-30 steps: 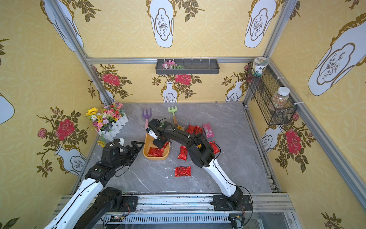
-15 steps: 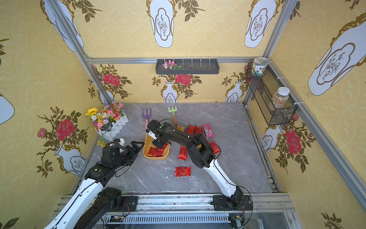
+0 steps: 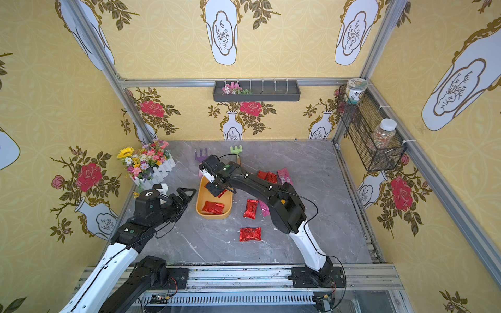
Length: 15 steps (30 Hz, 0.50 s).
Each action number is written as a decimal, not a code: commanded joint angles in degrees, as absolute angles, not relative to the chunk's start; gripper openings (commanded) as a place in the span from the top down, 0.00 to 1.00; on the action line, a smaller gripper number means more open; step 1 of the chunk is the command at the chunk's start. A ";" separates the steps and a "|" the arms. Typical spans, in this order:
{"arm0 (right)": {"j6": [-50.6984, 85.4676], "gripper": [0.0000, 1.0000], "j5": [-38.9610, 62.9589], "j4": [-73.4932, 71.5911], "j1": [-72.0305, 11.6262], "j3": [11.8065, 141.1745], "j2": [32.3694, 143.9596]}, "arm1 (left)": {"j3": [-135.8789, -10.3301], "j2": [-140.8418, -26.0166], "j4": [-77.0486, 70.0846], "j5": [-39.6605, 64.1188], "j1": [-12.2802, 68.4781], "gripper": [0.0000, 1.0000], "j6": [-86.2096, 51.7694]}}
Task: Take the tea bags out of the storage box
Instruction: Pick up the tea bag from the storage box.
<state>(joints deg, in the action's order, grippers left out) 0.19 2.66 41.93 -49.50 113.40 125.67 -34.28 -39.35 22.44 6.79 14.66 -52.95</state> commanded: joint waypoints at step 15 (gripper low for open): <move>11.61 0.54 -1.70 38.05 -49.78 92.26 98.91 | -42.05 -50.97 18.10 -1.98 31.78 0.02 -52.91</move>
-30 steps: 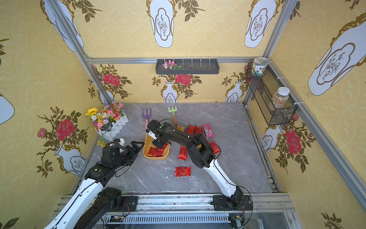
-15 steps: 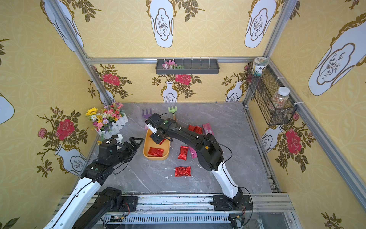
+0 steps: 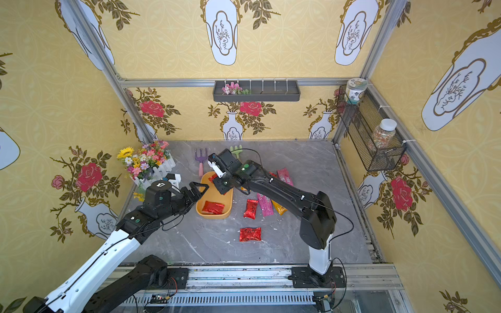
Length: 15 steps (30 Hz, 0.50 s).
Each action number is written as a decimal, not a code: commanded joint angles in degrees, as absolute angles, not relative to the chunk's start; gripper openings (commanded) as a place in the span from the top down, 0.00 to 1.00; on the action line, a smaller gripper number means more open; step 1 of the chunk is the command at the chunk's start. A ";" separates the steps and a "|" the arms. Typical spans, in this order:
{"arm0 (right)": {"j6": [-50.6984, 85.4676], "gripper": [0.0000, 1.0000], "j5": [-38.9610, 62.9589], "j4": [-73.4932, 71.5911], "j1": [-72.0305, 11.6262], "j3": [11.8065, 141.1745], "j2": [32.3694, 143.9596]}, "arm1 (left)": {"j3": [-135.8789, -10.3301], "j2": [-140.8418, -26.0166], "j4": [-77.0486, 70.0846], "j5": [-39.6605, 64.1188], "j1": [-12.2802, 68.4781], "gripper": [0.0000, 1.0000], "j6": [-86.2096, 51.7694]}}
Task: Take the tea bags out of the storage box
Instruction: Pick up the tea bag from the storage box, then place the tea bag at the center of the board.
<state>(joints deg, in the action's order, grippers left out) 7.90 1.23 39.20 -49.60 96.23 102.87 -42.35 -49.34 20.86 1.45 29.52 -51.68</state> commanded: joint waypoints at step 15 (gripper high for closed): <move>29.43 0.53 -11.59 39.72 -50.03 53.87 71.23 | -40.07 -61.42 8.65 -6.07 44.79 0.02 -57.23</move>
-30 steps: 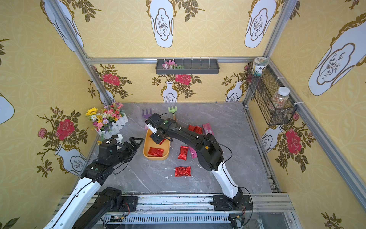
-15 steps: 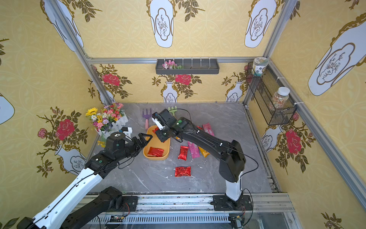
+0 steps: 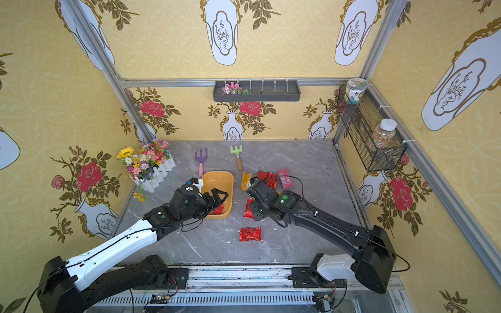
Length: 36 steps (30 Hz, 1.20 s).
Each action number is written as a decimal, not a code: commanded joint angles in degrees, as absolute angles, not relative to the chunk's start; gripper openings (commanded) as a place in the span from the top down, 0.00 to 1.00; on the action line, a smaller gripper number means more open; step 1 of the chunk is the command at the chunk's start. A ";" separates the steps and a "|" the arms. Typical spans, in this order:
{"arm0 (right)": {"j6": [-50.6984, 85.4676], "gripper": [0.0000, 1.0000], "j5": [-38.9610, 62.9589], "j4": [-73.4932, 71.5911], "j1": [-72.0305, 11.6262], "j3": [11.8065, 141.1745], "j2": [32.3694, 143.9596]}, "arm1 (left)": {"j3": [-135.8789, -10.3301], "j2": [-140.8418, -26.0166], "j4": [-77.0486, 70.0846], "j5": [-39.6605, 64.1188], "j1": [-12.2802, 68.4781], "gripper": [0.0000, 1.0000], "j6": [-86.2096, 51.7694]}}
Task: Take the tea bags out of the storage box
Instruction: Place the tea bag at the center of the board.
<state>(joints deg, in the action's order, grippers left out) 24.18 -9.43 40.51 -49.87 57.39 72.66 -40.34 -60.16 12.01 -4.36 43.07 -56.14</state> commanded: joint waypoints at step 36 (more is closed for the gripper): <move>25.74 0.37 -11.34 38.45 -50.48 55.13 75.23 | -35.63 -47.26 17.74 -5.08 33.10 0.00 -55.14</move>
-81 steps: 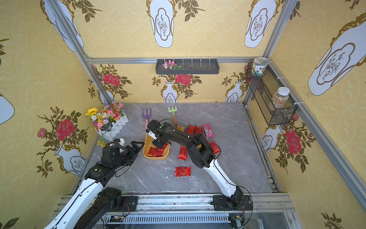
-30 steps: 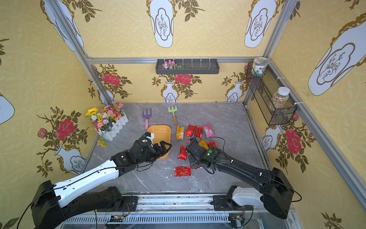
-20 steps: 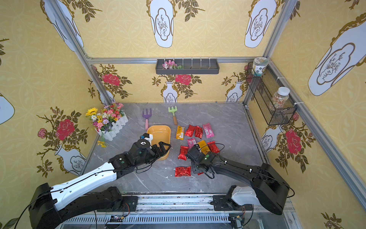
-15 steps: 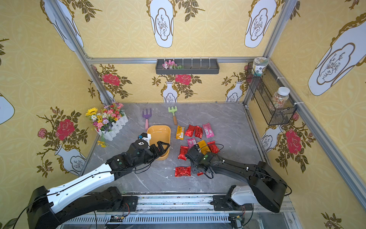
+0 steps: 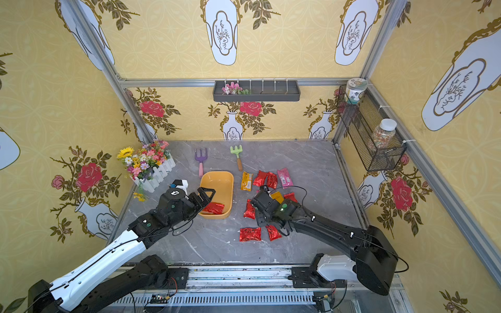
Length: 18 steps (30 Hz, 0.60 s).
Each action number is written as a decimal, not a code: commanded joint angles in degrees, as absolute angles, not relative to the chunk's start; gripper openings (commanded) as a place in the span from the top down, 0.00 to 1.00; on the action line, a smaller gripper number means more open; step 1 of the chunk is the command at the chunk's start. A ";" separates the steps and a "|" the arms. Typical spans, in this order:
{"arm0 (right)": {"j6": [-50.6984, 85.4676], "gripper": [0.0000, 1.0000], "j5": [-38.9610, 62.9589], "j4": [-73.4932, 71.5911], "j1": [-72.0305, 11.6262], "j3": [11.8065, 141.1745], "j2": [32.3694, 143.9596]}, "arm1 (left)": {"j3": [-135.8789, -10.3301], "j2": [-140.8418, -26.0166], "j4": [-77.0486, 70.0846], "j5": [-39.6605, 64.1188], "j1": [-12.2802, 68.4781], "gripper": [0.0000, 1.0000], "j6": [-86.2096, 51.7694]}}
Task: Take the tea bags out of the storage box
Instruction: Place the tea bag at the center of the board.
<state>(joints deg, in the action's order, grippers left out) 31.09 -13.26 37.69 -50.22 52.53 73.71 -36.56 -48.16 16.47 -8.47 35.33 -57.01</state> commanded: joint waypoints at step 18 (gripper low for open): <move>6.38 0.35 2.62 38.85 -52.47 87.32 104.39 | -27.89 -42.10 16.87 8.00 14.40 0.00 -53.70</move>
<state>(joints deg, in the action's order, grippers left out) 10.00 -0.56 38.00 -52.23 83.81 101.14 -28.69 -42.33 16.97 4.91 15.88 -54.96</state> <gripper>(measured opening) 0.645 0.998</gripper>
